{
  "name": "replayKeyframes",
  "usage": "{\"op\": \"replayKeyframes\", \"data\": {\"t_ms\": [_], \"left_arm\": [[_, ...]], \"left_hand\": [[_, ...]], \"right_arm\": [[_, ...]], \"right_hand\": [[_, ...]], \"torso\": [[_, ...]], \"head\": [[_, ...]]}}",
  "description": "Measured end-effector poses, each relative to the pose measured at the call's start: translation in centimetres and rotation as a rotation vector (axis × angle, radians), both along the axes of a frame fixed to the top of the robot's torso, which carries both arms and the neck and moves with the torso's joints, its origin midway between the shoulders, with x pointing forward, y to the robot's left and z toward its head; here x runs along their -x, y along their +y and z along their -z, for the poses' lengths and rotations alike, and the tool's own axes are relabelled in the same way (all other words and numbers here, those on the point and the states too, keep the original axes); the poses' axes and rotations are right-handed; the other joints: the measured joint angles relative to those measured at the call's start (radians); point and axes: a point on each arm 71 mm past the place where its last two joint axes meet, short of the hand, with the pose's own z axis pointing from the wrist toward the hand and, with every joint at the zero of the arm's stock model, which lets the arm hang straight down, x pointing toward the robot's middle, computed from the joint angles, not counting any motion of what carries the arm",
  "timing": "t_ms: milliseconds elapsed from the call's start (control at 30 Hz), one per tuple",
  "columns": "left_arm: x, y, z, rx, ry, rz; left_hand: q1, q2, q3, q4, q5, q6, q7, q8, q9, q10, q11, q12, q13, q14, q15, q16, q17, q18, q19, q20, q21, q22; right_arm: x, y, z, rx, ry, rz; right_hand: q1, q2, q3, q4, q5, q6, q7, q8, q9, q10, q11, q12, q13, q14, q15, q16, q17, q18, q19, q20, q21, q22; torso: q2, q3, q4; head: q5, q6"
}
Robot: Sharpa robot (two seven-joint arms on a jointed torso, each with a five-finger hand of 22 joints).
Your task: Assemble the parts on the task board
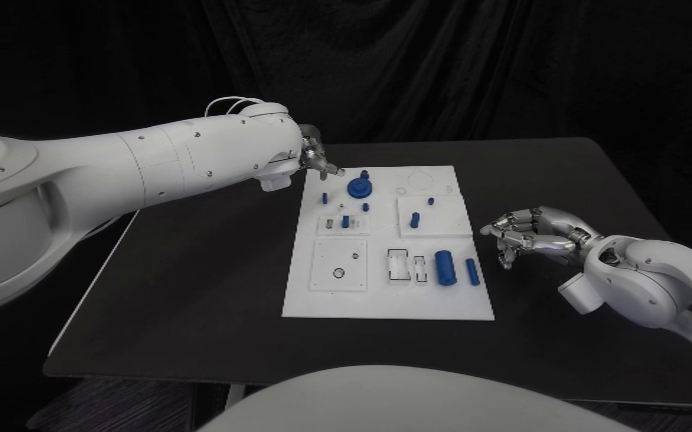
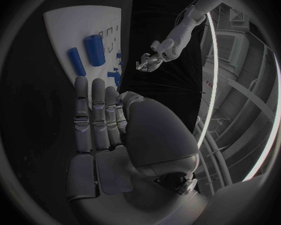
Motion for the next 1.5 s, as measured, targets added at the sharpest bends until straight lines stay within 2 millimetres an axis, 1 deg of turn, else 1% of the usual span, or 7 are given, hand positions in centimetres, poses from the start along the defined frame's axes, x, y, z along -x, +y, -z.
{"op": "replayKeyframes", "data": {"t_ms": [67,233,367,533,700,1033,1500], "left_arm": [[-0.5,0.3,0.0,-0.015,0.003,-0.01],[-1.3,1.1,0.5,-0.035,0.006,-0.033],[-1.5,1.7,1.3,-0.041,0.012,-0.046],[-1.6,2.0,2.2,-0.042,0.019,-0.05],[-1.5,2.1,3.2,-0.042,0.032,-0.049],[-1.5,1.8,4.4,-0.039,0.048,-0.04],[-1.7,1.8,4.9,-0.042,0.059,-0.038]], "left_hand": [[0.027,-0.001,0.009,0.0,0.024,0.017,0.0,-0.025,-0.015,0.0,0.0,0.0,0.0,0.0,0.0,0.0,0.0,0.0,0.0,0.0,0.0,0.0],[0.045,-0.007,0.02,-0.001,0.028,0.033,0.008,-0.1,-0.057,0.0,0.0,0.0,0.0,0.0,0.0,0.0,0.0,0.0,0.0,0.0,0.0,0.0],[0.064,-0.01,0.032,-0.002,0.041,0.056,0.009,-0.13,-0.073,0.0,0.0,0.0,0.0,0.0,0.0,0.0,0.0,0.0,0.0,0.0,0.0,0.0],[0.065,-0.011,0.035,0.001,0.044,0.072,0.008,-0.138,-0.078,0.0,0.0,0.0,0.0,0.0,0.0,0.0,0.0,0.0,0.0,0.0,0.004,0.0],[0.06,-0.015,0.035,0.001,0.02,0.082,0.009,-0.155,-0.084,0.0,0.0,0.0,0.0,0.0,0.0,0.0,0.0,0.0,0.0,0.0,0.004,0.0],[0.047,-0.02,0.035,0.001,-0.014,0.097,0.009,-0.156,-0.082,0.0,0.0,0.0,0.0,0.0,0.0,0.0,0.0,0.0,0.0,0.0,0.004,0.0],[0.043,-0.016,0.035,0.001,-0.019,0.097,0.009,-0.163,-0.082,0.0,0.001,0.0,0.0,0.0,0.0,0.0,0.0,0.0,0.0,0.0,-0.011,0.0]], "right_arm": [[0.0,0.0,0.0,-0.001,0.0,-0.001],[0.0,0.2,0.0,-0.005,-0.005,-0.003],[0.0,0.3,-0.1,-0.008,-0.016,-0.004],[0.0,0.3,-0.2,-0.007,-0.032,-0.009],[0.0,0.4,-0.3,-0.006,-0.05,-0.014],[-0.1,0.5,-0.5,-0.007,-0.077,-0.017],[-0.1,0.6,-0.5,-0.008,-0.088,-0.019]], "right_hand": [[0.0,0.0,0.0,0.0,0.0,0.0,0.0,0.0,0.0,0.0,0.0,0.0,0.0,0.0,0.0,0.0,0.0,0.0,0.0,0.0,0.0,0.0],[0.0,0.0,0.0,0.0,0.0,0.0,0.0,0.0,0.0,0.0,0.0,0.0,0.0,0.0,0.0,0.0,0.0,0.0,0.0,0.0,0.0,0.0],[0.0,0.0,0.0,0.0,0.0,0.0,0.0,0.0,0.0,0.0,0.0,0.0,0.0,0.0,0.0,0.0,0.0,0.0,0.0,0.0,0.0,0.0],[0.0,0.0,0.0,0.0,0.0,0.0,0.0,0.0,0.0,0.0,0.0,0.004,0.0,0.0,0.0,0.0,0.0,0.0,0.0,0.0,0.0,0.0],[0.0,0.0,0.0,0.0,0.0,0.0,0.0,0.0,0.0,0.0,0.0,0.004,0.0,0.0,0.0,0.0,-0.001,0.0,0.0,0.0,0.0,0.0],[0.0,0.0,0.0,0.0,0.0,0.0,0.0,0.0,0.0,0.0,0.0,0.004,0.0,0.0,0.0,0.0,-0.001,0.0,0.0,0.0,0.0,0.0],[0.0,0.0,0.0,0.0,0.005,0.0,0.0,0.0,0.0,0.0,0.0,0.004,0.0,0.0,0.0,0.0,-0.001,0.0,0.0,0.0,0.0,0.001]], "torso": [[0.001,-0.0001,-0.0001],[0.002,-0.0002,-0.0012],[0.005,-0.0007,-0.002],[0.005,-0.001,-0.0019],[0.004,-0.001,-0.0017],[0.002,-0.0009,-0.0003],[0.002,-0.0002,-0.0006]], "head": [[0.002,0.0],[0.011,0.0],[0.015,0.0],[0.015,0.0],[0.014,0.0],[0.015,0.0],[0.013,0.0]]}}
